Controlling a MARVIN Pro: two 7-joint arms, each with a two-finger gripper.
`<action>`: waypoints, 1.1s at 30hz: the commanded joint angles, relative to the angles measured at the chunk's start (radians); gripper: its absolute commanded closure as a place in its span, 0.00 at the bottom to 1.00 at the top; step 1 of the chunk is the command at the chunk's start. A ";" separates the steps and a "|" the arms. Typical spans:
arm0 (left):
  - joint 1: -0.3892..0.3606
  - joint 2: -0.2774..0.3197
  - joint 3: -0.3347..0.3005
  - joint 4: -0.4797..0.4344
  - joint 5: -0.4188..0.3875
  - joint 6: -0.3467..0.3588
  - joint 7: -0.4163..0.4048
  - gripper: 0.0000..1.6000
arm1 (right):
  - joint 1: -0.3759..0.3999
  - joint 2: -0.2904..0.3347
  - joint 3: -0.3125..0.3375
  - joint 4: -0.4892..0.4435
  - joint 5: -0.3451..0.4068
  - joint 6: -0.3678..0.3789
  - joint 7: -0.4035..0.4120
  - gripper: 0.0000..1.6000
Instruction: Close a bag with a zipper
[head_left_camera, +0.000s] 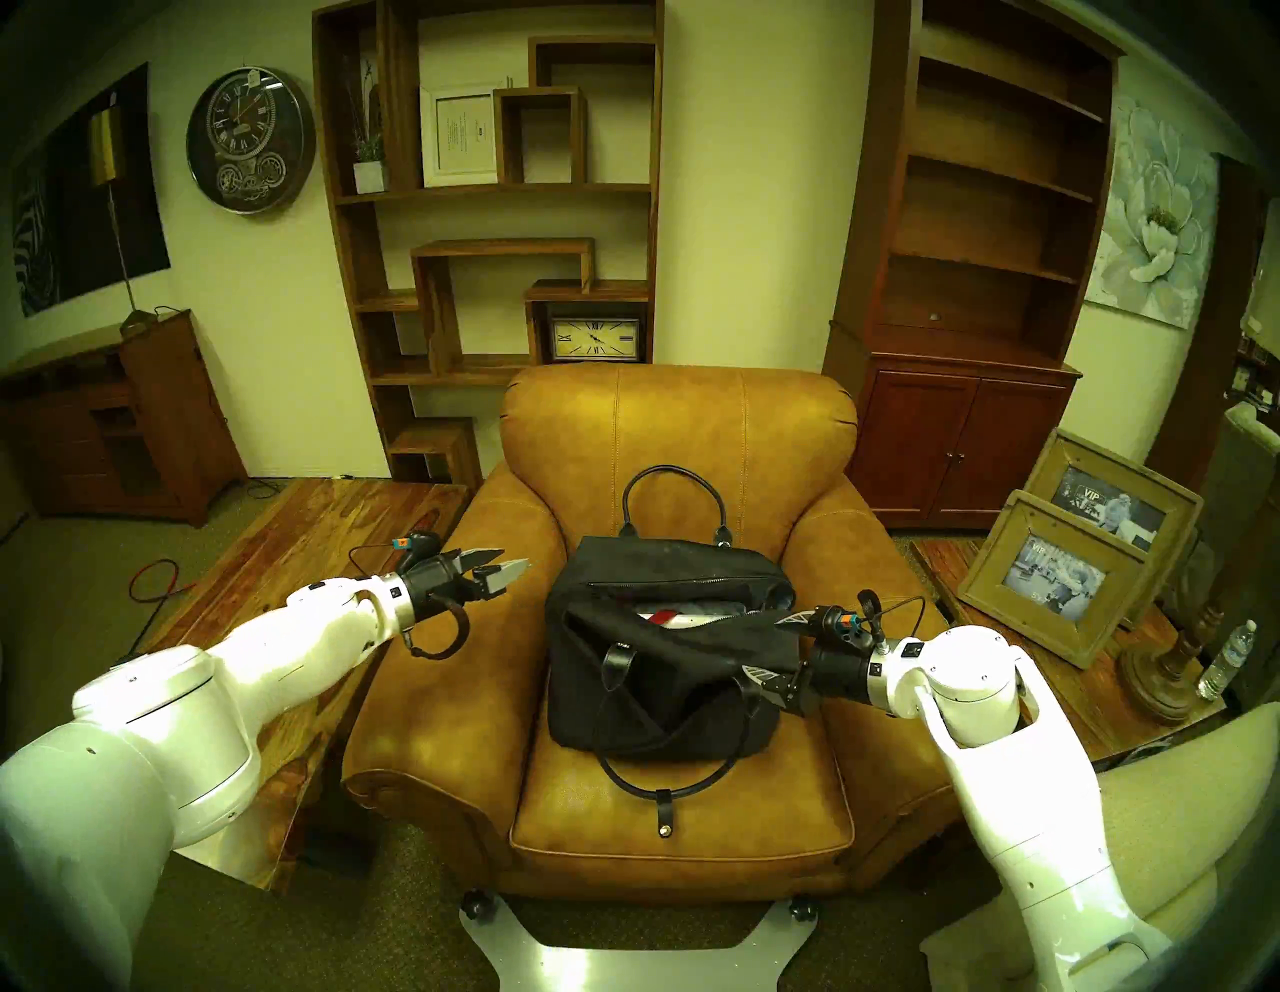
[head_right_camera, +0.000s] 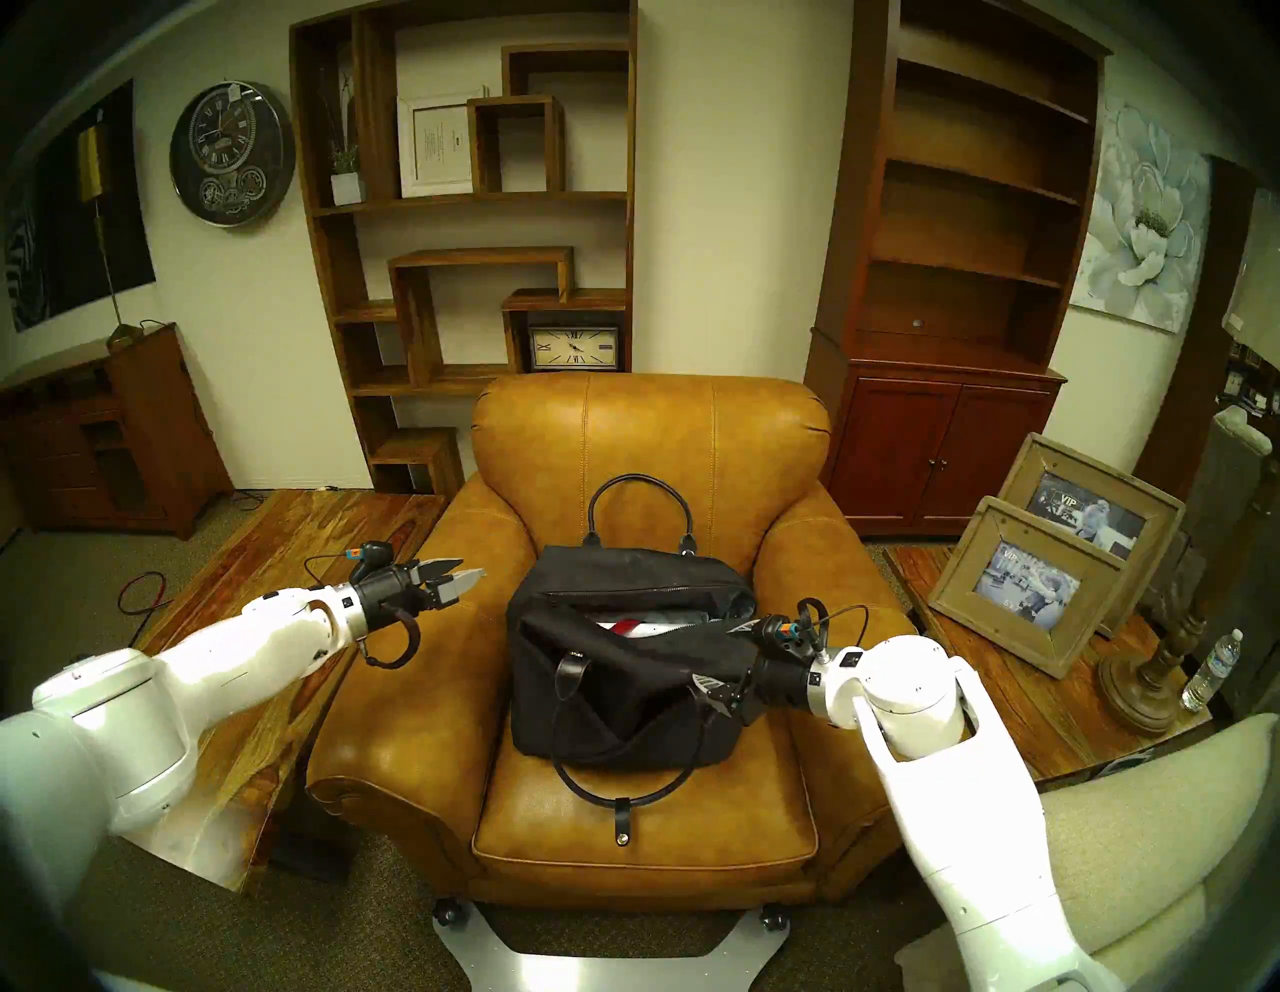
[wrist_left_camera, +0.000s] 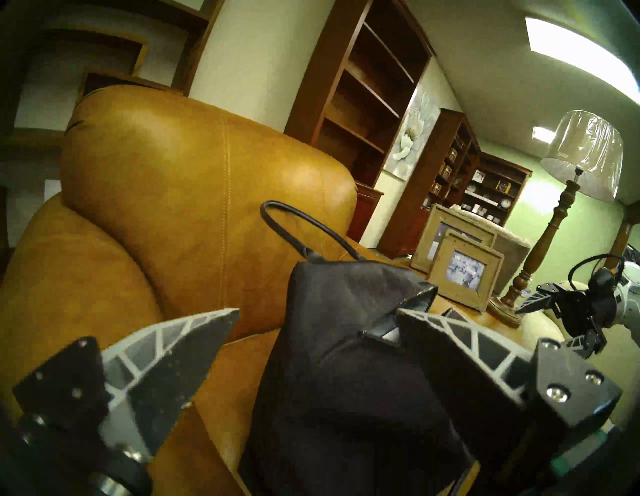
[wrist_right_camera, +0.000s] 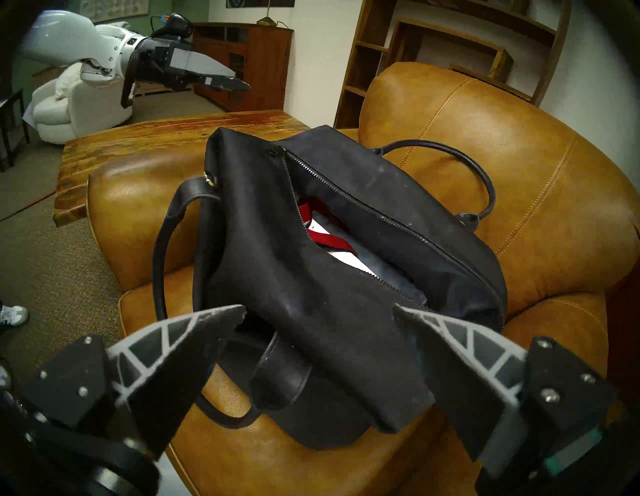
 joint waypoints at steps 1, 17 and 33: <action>0.026 0.042 0.005 -0.017 0.001 0.007 -0.038 0.00 | 0.115 -0.070 -0.029 0.017 0.004 -0.006 -0.021 0.00; 0.048 0.049 -0.004 -0.045 -0.004 0.017 -0.065 0.00 | 0.269 -0.204 -0.153 0.208 -0.061 -0.029 -0.071 0.00; 0.051 0.056 -0.005 -0.057 -0.004 0.018 -0.070 0.00 | 0.407 -0.313 -0.200 0.403 -0.142 -0.054 -0.103 0.00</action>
